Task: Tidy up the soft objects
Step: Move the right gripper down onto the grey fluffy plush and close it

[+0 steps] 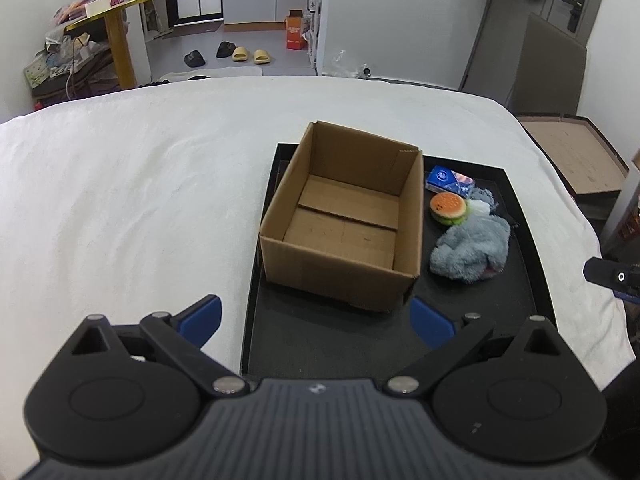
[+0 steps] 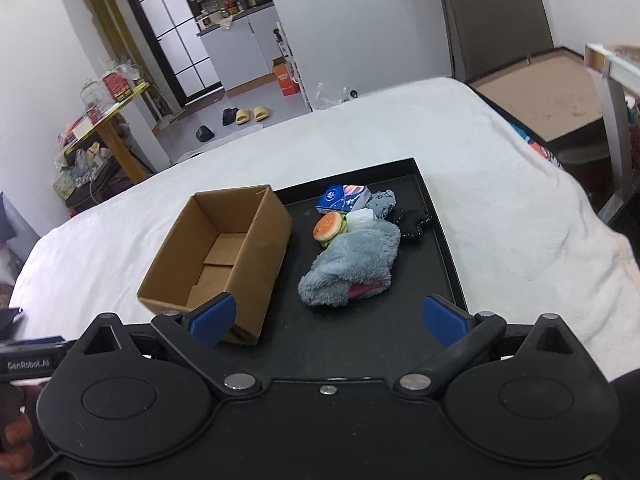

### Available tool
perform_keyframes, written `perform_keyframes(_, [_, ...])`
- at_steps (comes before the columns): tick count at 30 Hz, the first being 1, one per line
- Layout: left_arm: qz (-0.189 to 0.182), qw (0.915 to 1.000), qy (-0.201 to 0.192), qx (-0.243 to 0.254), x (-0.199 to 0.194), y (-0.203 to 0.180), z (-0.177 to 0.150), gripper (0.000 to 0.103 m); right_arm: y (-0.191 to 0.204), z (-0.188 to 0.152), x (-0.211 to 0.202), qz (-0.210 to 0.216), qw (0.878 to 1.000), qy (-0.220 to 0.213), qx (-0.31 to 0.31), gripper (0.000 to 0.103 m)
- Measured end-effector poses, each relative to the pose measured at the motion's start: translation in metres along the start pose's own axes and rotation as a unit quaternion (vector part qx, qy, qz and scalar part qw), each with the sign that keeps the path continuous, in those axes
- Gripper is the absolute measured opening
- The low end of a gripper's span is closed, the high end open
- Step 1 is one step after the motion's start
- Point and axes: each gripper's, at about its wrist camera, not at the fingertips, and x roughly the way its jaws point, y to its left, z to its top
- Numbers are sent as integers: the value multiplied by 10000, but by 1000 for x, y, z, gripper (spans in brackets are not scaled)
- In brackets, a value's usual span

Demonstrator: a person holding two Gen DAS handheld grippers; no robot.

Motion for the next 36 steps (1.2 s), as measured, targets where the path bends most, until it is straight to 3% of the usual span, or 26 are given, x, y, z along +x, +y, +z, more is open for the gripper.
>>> perform_keyframes(13, [170,9997,-30,-182,38,0,23,92,-11,10,43,47,9989,206,416,99])
perform_keyframes(21, [321,9993,-54,-171,64,7,36,87,-17,20,82,-33,9962,372,786,94])
perform_keyframes(28, [536,9981,93,-273,93,19,43,76,-21,24,119,-154,9930,516,1052,94])
perform_keyframes(36, [659,9972,208,-303,121,22,45,74,-23,15,160,-223,9889,552,1361,94])
